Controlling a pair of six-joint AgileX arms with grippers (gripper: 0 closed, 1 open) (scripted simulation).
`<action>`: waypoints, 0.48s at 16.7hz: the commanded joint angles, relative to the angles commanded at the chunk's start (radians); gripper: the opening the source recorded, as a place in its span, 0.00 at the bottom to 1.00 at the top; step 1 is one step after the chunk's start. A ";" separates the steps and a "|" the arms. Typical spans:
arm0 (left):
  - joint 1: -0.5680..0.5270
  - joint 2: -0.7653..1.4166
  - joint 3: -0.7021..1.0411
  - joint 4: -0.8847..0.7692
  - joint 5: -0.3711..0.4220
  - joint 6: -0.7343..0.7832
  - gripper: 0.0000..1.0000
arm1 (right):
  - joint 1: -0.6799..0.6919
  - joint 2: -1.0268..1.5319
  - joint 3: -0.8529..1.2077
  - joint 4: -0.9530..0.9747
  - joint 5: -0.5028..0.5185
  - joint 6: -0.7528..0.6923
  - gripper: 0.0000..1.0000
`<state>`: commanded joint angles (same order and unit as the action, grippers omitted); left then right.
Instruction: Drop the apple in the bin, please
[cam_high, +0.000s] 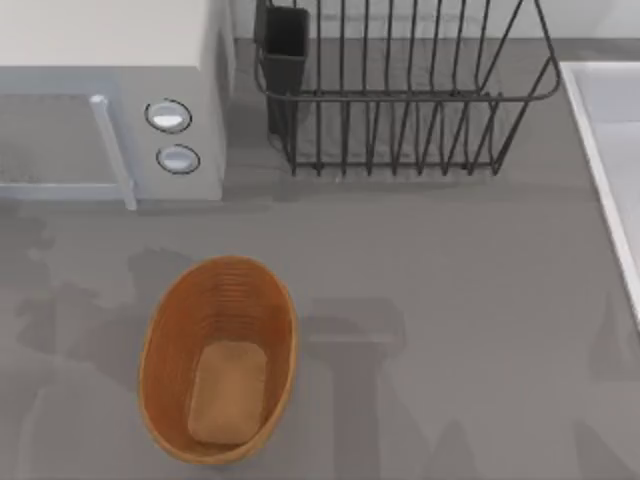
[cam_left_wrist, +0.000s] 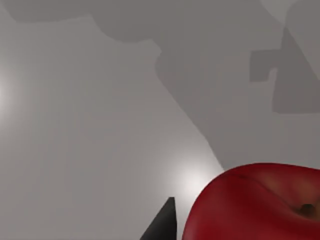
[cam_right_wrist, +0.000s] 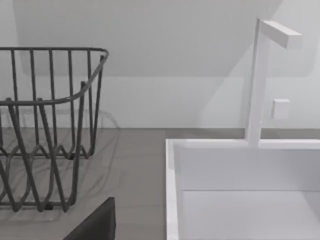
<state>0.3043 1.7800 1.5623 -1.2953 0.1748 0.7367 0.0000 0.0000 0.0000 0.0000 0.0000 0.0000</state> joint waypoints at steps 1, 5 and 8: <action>-0.037 -0.004 0.000 -0.014 0.007 -0.042 0.00 | 0.000 0.000 0.000 0.000 0.000 0.000 1.00; -0.252 -0.018 0.006 -0.065 0.014 -0.317 0.00 | 0.000 0.000 0.000 0.000 0.000 0.000 1.00; -0.460 -0.008 0.020 -0.094 -0.025 -0.611 0.00 | 0.000 0.000 0.000 0.000 0.000 0.000 1.00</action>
<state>-0.1554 1.7717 1.5826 -1.3890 0.1495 0.1253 0.0000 0.0000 0.0000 0.0000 0.0000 0.0000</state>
